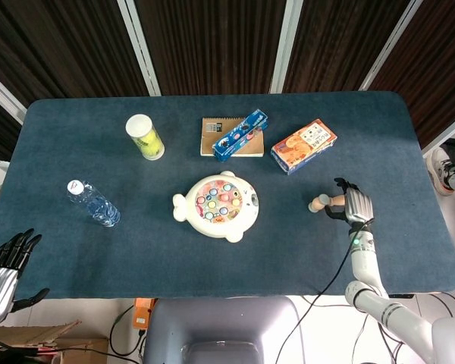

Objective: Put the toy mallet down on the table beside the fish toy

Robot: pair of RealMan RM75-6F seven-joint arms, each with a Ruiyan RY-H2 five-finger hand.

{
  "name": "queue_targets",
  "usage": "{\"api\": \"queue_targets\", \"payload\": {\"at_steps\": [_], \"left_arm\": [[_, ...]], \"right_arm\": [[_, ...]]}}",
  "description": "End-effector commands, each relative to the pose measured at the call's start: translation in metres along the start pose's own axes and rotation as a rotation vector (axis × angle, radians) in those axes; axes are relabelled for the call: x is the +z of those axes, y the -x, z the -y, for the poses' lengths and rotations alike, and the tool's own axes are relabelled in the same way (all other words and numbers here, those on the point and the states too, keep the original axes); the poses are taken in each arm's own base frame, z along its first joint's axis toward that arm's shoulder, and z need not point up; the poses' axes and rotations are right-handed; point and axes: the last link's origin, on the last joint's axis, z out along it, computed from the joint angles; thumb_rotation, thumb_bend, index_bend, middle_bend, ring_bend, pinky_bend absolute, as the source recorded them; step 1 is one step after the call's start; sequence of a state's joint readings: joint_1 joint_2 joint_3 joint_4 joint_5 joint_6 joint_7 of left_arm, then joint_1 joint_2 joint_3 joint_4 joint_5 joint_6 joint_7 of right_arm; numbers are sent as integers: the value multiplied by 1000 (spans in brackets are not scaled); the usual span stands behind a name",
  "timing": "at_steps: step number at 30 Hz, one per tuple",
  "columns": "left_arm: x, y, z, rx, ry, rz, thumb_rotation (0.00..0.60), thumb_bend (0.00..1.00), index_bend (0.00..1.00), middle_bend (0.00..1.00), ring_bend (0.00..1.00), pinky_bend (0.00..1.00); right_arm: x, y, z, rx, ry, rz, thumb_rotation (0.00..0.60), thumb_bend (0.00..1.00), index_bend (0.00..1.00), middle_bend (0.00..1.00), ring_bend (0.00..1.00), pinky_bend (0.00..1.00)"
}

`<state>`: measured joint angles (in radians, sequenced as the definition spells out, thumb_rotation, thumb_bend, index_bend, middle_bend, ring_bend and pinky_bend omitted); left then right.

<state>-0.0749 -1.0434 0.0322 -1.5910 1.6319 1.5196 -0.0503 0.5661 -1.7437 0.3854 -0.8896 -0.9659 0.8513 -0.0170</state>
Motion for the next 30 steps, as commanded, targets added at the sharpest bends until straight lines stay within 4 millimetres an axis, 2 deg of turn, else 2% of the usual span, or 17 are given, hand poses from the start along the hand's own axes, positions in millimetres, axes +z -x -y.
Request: {"api": "queue_targets", "payload": {"at_steps": [1,12,15,16,20,22,23,26,28,30], "left_arm": [[0,0,0,0,0,-1,600,82,0,0,0,149],[-2,0,-1,0,5,-1,600,82,0,0,0,149],[-3,-1,-1,-1,5,-10,600,82,0,0,0,149],[-4,-2,-1,-3,5,-15,600,82,0,0,0,149],[-4,-4,2,-6,-5,-39,600,82,0,0,0,149],[-4,-4,2,-5,-7,-41,600,82,0,0,0,148],[-4,-3,2,-3,-14,-43,600,82,0,0,0,146],[-4,-2,0,1,-17,-48,600,82,0,0,0,138],[-5,-2,0,8,-23,-55,600,82,0,0,0,132],[-5,0,-1,25,-39,-68,600,82,0,0,0,129]], "right_arm": [[-2,-1,-1,-4,-5,-5,600,208,202,219,140,316],[-16,-15,-10,-57,-50,-20,600,201,162,192,117,289],[-31,-23,-13,-100,-103,-37,600,199,140,165,84,242],[-40,-26,-16,-119,-129,-47,600,199,126,138,54,200],[-98,-42,-32,-238,-287,-140,600,198,80,61,0,84],[-111,-45,-35,-259,-315,-158,600,198,63,44,0,65],[-147,-52,-49,-353,-368,-201,600,198,50,33,0,55],[-198,-61,-68,-472,-374,-212,600,198,14,4,0,18],[-217,-64,-75,-499,-350,-218,600,198,5,0,0,0],[-231,-68,-77,-439,-345,-235,600,198,15,0,0,0]]}}
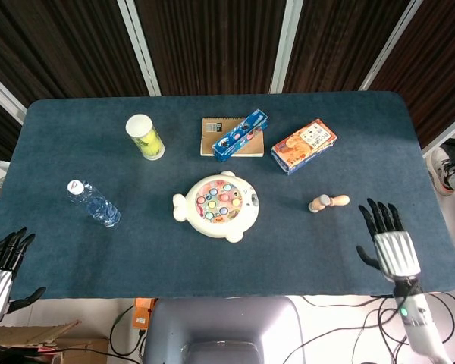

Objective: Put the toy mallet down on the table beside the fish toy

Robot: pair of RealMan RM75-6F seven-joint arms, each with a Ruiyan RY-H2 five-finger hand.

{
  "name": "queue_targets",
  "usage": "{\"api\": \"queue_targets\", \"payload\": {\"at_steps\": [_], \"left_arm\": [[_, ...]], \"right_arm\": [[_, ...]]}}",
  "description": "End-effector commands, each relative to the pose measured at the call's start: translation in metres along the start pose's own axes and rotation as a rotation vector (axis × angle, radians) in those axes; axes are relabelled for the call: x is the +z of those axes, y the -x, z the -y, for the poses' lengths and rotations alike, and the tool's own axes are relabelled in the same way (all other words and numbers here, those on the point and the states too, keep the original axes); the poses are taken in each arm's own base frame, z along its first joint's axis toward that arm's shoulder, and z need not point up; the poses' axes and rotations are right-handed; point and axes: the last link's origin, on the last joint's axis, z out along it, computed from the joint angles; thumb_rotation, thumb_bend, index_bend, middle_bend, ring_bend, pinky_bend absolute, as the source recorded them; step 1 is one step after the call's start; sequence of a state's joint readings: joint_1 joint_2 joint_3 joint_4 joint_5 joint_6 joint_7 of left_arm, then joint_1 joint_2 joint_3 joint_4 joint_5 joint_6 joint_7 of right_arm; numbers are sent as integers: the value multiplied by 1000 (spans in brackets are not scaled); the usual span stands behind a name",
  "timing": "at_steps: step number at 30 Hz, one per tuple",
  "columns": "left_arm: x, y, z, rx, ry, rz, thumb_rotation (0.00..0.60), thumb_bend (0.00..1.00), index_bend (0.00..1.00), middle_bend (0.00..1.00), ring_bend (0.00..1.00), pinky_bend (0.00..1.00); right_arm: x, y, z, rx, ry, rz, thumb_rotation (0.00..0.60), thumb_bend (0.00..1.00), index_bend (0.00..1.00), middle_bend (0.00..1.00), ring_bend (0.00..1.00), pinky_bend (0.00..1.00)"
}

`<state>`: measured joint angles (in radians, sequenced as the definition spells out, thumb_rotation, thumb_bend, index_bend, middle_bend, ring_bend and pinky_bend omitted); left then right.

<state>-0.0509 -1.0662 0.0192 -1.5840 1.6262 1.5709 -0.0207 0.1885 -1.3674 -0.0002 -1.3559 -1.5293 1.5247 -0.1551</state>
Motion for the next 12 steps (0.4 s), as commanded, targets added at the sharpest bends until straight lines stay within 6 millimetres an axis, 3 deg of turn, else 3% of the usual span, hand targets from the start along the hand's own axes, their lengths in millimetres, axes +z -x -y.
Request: {"api": "queue_targets", "payload": {"at_steps": [1,6,12], "left_arm": [[0,2,-1,25,-25,-23,600,82,0,0,0,129],[0,6,-4,43,-31,-27,600,82,0,0,0,129],[1,11,-7,60,-32,-2,600,82,0,0,0,129]], "right_arm": [[-58,-22,-2,34,2,-25,600,199,33,0,0,0],[-65,-32,-14,57,30,-19,600,198,51,0,0,0],[-66,-29,-14,36,36,7,600,198,41,0,0,0]]}}
